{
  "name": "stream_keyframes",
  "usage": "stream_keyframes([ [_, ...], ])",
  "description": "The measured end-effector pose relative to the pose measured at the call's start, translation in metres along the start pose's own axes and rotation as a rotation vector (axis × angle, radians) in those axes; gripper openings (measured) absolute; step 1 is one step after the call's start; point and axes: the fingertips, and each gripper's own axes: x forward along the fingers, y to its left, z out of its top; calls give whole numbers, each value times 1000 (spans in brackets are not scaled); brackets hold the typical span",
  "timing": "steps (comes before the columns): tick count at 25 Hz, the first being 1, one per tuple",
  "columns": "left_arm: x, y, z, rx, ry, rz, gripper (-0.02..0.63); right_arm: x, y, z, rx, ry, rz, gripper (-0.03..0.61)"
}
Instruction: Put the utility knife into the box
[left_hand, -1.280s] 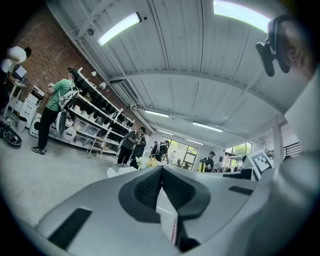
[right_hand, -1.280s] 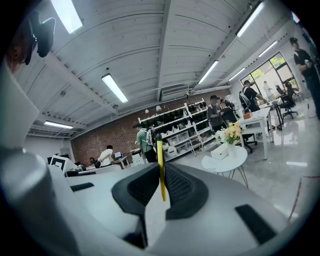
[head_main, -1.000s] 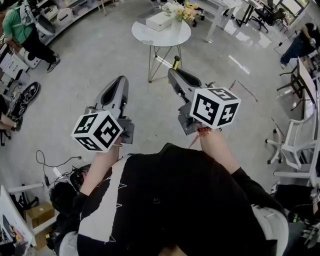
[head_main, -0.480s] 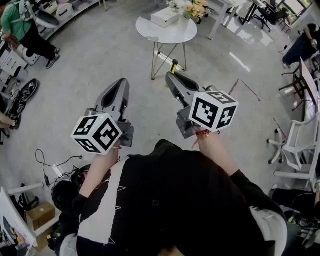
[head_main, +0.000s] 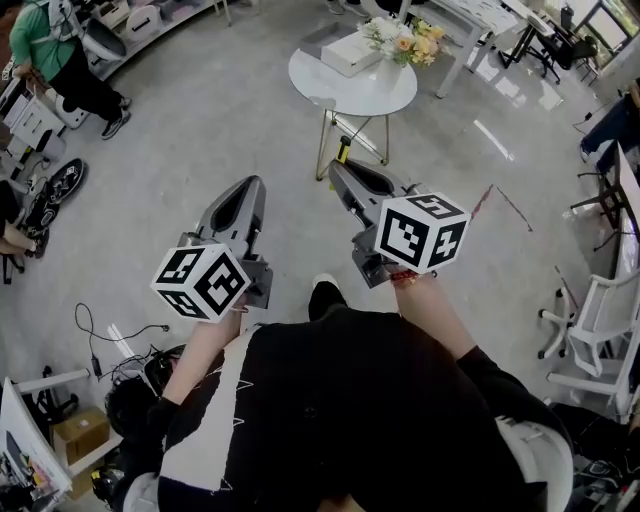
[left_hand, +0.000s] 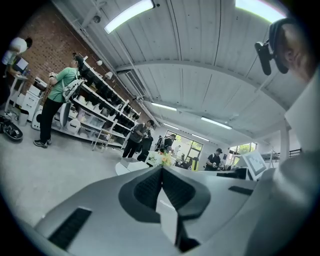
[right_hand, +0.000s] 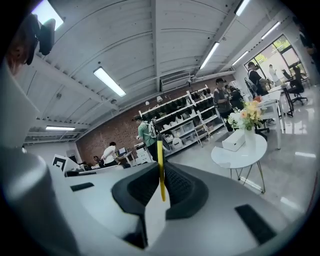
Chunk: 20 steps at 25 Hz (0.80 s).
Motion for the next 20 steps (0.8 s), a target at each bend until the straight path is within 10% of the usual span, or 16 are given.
stream_keyframes([
  [20,149,56,69,57,-92,93,11,110,-88,110,-100,-11,110,37],
])
